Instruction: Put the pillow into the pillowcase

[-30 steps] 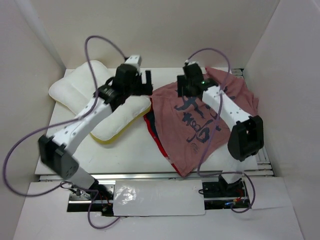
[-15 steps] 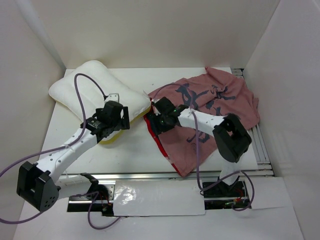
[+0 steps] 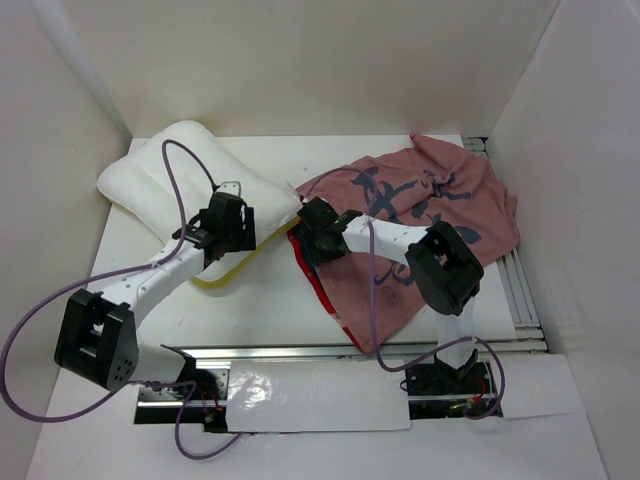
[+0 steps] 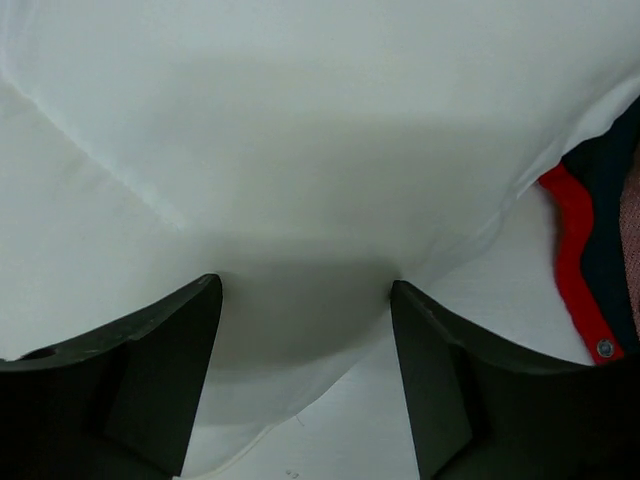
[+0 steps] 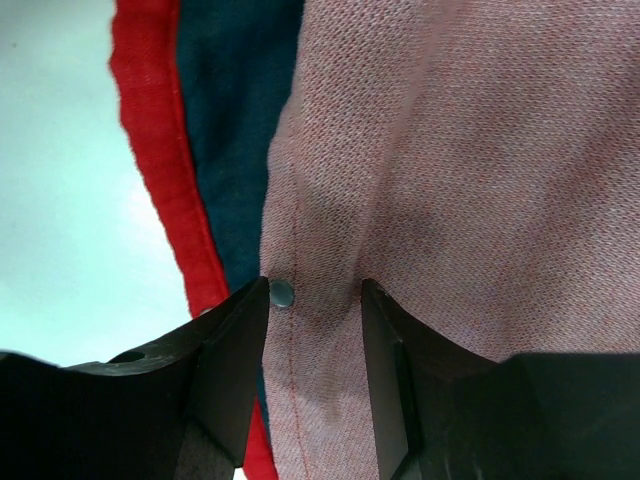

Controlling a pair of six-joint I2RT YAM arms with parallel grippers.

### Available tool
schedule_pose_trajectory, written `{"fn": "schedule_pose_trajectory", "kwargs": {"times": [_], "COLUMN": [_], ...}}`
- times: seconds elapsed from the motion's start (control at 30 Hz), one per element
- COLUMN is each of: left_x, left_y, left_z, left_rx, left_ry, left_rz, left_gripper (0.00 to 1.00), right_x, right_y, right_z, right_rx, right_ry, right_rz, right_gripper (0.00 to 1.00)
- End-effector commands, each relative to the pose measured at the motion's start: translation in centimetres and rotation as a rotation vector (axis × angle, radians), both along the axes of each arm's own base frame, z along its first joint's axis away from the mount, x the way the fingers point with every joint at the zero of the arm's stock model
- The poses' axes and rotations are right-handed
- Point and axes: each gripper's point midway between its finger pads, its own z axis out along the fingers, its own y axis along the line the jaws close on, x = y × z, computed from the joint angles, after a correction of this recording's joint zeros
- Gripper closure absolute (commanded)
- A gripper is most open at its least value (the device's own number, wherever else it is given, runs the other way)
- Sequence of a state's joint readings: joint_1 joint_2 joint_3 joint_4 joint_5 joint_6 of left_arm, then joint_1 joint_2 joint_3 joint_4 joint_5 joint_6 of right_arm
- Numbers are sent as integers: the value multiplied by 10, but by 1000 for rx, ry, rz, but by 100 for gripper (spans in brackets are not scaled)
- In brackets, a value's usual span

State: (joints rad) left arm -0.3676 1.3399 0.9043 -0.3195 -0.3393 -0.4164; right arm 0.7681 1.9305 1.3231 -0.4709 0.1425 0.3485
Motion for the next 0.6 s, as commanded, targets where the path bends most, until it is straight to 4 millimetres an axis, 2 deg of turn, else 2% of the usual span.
{"fn": "schedule_pose_trajectory", "kwargs": {"times": [0.0, 0.03, 0.1, 0.17, 0.2, 0.23, 0.33, 0.37, 0.43, 0.5, 0.57], "left_x": [11, 12, 10, 13, 13, 15, 18, 17, 20, 18, 16], "left_y": [-9, -7, -11, -6, -6, 0, 7, 7, 7, 6, 14], "left_z": [-6, -6, -17, -18, -18, -18, -9, -5, 13, 46, 64], "left_rx": [-10, -17, -30, -34, -40, -33, -57, -62, -90, -121, -131], "left_ry": [-21, -19, 11, 1, 1, -2, -38, -56, -121, -226, -284], "left_rz": [-49, -47, -56, -49, -42, -21, -9, -9, -12, -32, -28], "left_gripper": [21, 36, 49, 69, 83, 99, 100, 100, 100, 100, 100], "right_x": [12, 11, 11, 12, 12, 11, 13, 14, 16, 20, 24], "right_y": [3, 3, 2, 2, 3, 4, 10, 11, 10, 15, 17], "right_z": [13, 8, 4, 4, 4, 4, 15, 21, 28, 43, 60], "right_rx": [7, -2, -11, -18, -13, -6, 30, 41, 60, 108, 155], "right_ry": [-51, -42, -33, -31, -29, -22, -44, -55, -55, -69, -84], "right_rz": [-45, -44, -44, -58, -67, -62, -47, -47, -36, -31, -44], "right_gripper": [51, 51, 51, 54, 59, 70, 88, 100, 100, 100, 100]}}
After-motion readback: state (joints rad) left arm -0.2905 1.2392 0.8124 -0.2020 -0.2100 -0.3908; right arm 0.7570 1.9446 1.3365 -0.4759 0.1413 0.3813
